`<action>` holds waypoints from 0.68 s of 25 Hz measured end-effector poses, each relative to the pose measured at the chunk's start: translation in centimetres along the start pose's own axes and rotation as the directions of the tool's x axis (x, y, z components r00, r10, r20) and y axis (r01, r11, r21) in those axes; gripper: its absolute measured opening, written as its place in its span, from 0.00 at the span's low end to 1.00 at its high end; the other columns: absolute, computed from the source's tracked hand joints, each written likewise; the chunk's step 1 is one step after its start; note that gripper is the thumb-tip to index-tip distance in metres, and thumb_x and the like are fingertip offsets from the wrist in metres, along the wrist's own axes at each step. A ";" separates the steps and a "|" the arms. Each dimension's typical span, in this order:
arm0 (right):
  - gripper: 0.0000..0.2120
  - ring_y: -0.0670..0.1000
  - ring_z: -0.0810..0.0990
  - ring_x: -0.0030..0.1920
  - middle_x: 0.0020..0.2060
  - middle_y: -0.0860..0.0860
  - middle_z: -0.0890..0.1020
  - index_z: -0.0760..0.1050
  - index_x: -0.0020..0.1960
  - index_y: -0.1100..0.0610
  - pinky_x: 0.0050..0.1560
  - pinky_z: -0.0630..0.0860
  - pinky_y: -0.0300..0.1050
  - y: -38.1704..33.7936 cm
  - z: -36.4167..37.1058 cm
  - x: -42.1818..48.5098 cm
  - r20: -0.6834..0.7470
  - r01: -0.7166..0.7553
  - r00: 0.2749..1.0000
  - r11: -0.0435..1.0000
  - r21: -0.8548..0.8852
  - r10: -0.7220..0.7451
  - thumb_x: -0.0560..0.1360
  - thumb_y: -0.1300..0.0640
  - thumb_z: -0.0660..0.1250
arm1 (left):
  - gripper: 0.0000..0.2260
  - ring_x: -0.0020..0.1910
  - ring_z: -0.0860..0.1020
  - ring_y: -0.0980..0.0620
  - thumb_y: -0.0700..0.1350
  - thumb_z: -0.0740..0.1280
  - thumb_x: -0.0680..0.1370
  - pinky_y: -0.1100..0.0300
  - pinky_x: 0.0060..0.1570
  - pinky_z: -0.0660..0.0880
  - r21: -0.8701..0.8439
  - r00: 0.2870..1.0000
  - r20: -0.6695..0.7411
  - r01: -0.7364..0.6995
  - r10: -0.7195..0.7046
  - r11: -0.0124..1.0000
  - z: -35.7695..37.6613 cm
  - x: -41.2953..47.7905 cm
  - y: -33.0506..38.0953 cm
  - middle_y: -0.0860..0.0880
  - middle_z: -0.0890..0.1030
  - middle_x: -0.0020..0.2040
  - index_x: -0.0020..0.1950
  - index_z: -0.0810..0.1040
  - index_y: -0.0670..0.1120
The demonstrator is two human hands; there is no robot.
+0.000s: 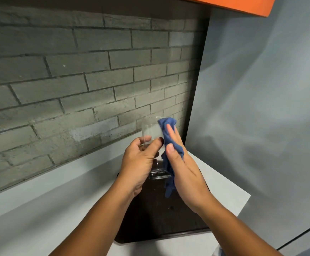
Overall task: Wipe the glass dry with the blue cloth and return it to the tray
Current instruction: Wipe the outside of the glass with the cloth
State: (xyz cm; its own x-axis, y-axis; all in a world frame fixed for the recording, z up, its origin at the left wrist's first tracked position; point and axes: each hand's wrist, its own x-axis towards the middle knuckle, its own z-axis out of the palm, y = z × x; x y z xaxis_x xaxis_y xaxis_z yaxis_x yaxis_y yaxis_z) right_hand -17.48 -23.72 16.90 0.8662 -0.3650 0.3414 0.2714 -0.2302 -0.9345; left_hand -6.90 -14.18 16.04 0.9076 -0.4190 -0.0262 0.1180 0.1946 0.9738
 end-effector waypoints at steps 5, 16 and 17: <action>0.30 0.33 0.63 0.83 0.86 0.34 0.61 0.62 0.85 0.39 0.81 0.65 0.39 -0.7 -0.5 0.2 -0.006 -0.076 0.997 0.992 0.096 0.077 0.84 0.38 0.60 | 0.32 0.45 0.88 0.49 0.61 0.83 0.64 0.54 0.44 0.86 -0.072 0.998 0.047 0.039 -0.036 0.997 -0.6 -0.1 -0.4 0.48 0.91 0.49 0.62 0.85 0.46; 0.25 0.39 0.52 0.88 0.87 0.39 0.61 0.64 0.85 0.49 0.86 0.53 0.38 -0.5 -0.2 -0.6 0.088 0.126 0.990 0.961 -0.245 -0.108 0.88 0.50 0.60 | 0.27 0.69 0.85 0.32 0.59 0.77 0.79 0.35 0.74 0.79 -0.216 0.956 0.207 0.254 -0.210 0.943 -1.1 -0.9 -1.1 0.32 0.87 0.67 0.71 0.87 0.41; 0.25 0.40 0.51 0.88 0.87 0.40 0.62 0.65 0.85 0.49 0.87 0.51 0.40 -0.2 -0.4 -0.4 0.103 0.147 0.987 0.956 -0.256 -0.125 0.88 0.50 0.60 | 0.29 0.70 0.85 0.33 0.59 0.79 0.77 0.35 0.75 0.78 -0.206 0.950 0.230 0.257 -0.209 0.944 -1.3 -0.9 -1.0 0.33 0.87 0.68 0.71 0.86 0.41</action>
State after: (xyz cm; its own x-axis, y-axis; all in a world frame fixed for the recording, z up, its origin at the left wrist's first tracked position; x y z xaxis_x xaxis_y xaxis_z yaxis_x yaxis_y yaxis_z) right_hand -18.04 -23.92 16.99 0.8640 -0.2389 0.4431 0.2796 -0.5042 -0.8171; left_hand -7.33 -12.84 14.81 0.7453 -0.6431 -0.1760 0.4279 0.2588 0.8660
